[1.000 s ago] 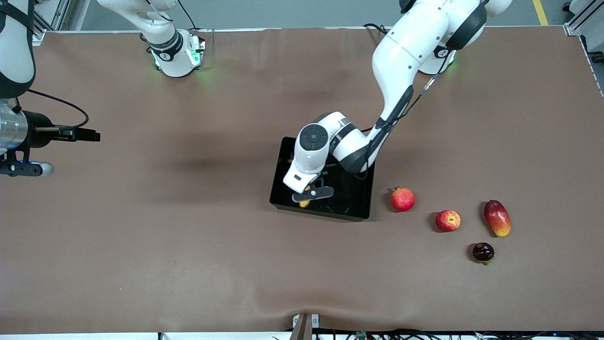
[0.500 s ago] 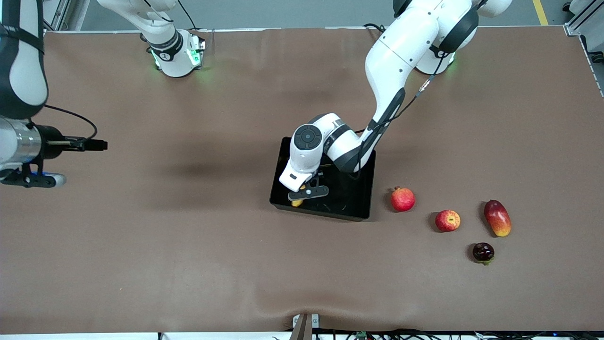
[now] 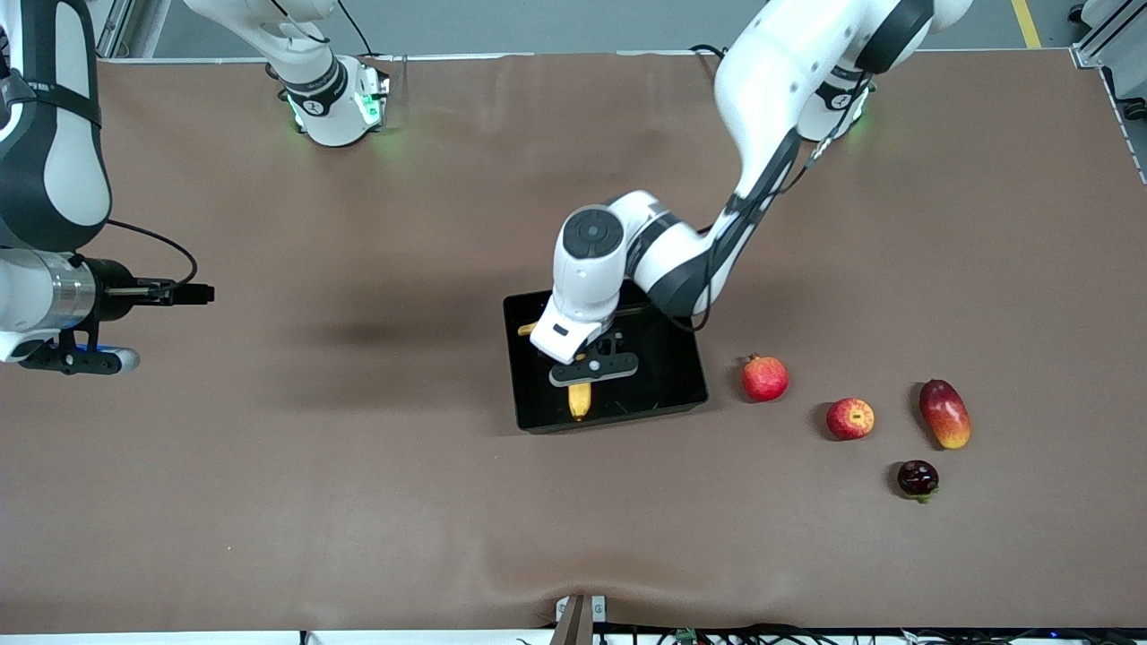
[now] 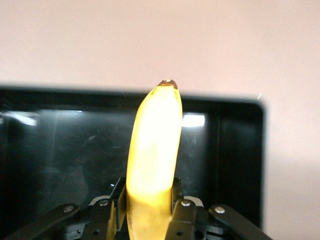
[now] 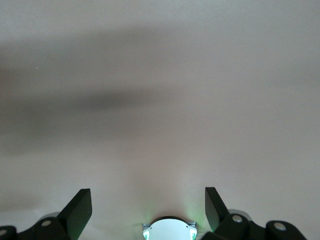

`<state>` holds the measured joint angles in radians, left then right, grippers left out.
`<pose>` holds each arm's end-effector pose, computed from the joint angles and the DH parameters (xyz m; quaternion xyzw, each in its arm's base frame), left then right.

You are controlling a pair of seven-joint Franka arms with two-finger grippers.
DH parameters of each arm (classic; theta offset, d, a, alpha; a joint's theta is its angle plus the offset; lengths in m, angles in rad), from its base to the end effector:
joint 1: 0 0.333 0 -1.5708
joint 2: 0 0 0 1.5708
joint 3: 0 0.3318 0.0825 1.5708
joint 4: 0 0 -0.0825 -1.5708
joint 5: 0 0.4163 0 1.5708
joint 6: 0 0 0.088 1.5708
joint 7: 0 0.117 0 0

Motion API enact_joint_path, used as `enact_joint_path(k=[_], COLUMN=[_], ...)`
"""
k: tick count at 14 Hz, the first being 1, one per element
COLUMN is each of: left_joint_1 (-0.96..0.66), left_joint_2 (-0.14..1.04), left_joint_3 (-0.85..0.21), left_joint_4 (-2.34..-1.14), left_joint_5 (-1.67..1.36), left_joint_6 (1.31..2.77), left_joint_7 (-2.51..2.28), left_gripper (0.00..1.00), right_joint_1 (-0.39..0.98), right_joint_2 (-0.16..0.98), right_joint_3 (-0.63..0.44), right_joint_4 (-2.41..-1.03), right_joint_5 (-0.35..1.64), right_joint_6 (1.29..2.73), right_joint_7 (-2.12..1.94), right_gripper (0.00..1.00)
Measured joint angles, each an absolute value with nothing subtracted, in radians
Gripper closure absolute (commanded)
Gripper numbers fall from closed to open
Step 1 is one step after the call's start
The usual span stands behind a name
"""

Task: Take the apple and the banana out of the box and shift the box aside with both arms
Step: 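Place the banana beside the apples while the right gripper reaches the tray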

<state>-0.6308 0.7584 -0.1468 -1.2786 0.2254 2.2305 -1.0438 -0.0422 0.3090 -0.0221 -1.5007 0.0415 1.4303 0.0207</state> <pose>0.6011 -0.5377 0.3103 0.9890 0.0972 0.0991 0.0504 0.6410 -0.0344 0.4645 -0.9810 0.0429 0.1881 0.0214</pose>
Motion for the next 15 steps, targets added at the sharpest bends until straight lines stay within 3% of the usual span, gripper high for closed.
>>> enact_joint_path(k=[6, 12, 15], left_joint_1=[-0.456, -0.184, -0.074], left_joint_2=[0.516, 0.325, 0.272], left_joint_3=[-0.146, -0.147, -0.147], left_joint_4=[-1.324, -1.628, -1.801], left_joint_5=[0.224, 0.206, 0.196], left_joint_6=[1.920, 1.910, 2.008], left_joint_7=[-0.848, -0.662, -0.647], left_gripper=[1.00, 1.00, 1.00], right_joint_1=[0.056, 0.173, 0.247], right_joint_2=[0.354, 0.385, 0.474], right_joint_3=[-0.017, -0.013, -0.011], right_joint_4=[-1.501, -1.493, -1.490], right_joint_5=[0.045, 0.110, 0.120], right_joint_6=[1.437, 1.481, 1.585], right_joint_7=[0.025, 0.046, 0.046], right_gripper=[0.00, 0.00, 0.00])
